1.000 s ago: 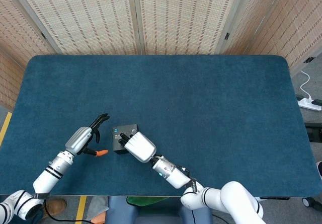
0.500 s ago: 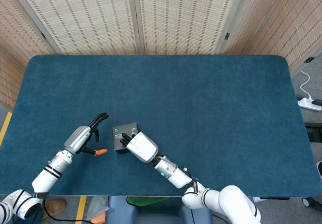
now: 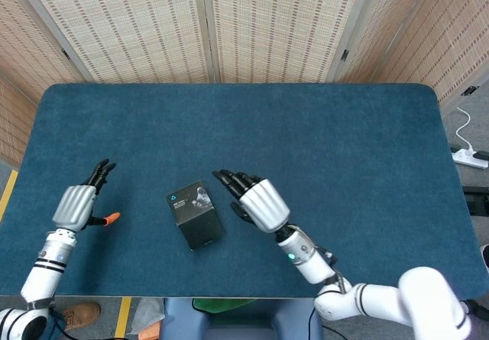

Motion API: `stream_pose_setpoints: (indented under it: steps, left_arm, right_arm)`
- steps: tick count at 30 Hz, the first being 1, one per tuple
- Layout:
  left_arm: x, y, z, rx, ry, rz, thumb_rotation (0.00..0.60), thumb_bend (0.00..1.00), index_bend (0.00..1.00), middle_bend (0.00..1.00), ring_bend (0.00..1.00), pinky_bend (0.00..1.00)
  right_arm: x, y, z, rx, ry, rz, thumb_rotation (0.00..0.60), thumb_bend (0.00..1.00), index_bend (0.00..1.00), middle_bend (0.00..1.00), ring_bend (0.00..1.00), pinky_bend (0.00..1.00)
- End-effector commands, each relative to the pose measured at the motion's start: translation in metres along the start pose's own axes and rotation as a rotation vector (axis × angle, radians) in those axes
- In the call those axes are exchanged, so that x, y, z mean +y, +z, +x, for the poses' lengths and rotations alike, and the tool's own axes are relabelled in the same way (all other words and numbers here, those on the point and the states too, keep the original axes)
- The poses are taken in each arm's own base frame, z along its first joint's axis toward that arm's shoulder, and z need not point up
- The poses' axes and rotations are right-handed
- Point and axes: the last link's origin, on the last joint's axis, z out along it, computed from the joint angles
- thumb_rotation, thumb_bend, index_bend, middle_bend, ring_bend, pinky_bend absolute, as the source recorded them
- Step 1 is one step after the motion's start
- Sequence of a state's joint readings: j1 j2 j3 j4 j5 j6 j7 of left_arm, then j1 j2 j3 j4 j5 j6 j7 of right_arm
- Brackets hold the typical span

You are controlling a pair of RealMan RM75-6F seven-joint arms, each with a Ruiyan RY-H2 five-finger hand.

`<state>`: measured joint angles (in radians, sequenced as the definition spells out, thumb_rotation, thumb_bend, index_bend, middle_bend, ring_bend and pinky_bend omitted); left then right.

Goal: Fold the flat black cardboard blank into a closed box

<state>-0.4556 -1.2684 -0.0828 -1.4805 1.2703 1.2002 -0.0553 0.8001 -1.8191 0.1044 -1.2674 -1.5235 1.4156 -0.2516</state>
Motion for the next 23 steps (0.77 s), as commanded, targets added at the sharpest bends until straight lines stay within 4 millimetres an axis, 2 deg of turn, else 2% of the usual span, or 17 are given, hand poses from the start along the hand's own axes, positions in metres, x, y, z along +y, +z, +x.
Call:
stream_pose_setpoints:
  steps: [1, 5, 7, 10, 17, 23]
  left_arm:
    - [-0.014, -0.016, 0.010, 0.022, 0.028, 0.063, 0.600, 0.20, 0.05, 0.10, 0.26, 0.41]
    - [-0.026, -0.035, 0.012, 0.026, 0.047, 0.111, 0.600, 0.20, 0.06, 0.12, 0.17, 0.29]
    - [-0.031, -0.047, 0.014, 0.051, 0.061, 0.131, 0.600, 0.20, 0.06, 0.10, 0.12, 0.23]
    - [-0.035, -0.066, 0.017, 0.116, 0.071, 0.155, 0.600, 0.20, 0.06, 0.05, 0.08, 0.20]
    - [-0.029, -0.106, 0.015, 0.179, 0.082, 0.138, 0.600, 0.20, 0.05, 0.01, 0.04, 0.18]
    - [-0.023, -0.126, 0.013, 0.144, 0.100, 0.130, 0.600, 0.20, 0.05, 0.01, 0.04, 0.17]
  right_arm:
    - [0.065, -0.078, 0.056, -0.154, -0.118, -0.223, 0.600, 0.36, 0.06, 0.17, 0.15, 0.40]
    - [0.097, -0.130, 0.081, -0.265, -0.095, -0.345, 0.600, 0.36, 0.05, 0.11, 0.01, 0.23]
    - [0.108, -0.156, 0.093, -0.307, -0.063, -0.403, 0.600, 0.36, 0.03, 0.07, 0.00, 0.15]
    - [0.118, -0.189, 0.107, -0.329, -0.037, -0.469, 0.600, 0.37, 0.00, 0.03, 0.00, 0.10]
    - [0.125, -0.250, 0.132, -0.225, 0.009, -0.594, 0.600, 0.37, 0.00, 0.01, 0.00, 0.07]
    - [0.124, -0.278, 0.145, -0.158, -0.010, -0.664, 0.600, 0.37, 0.00, 0.03, 0.00, 0.07]
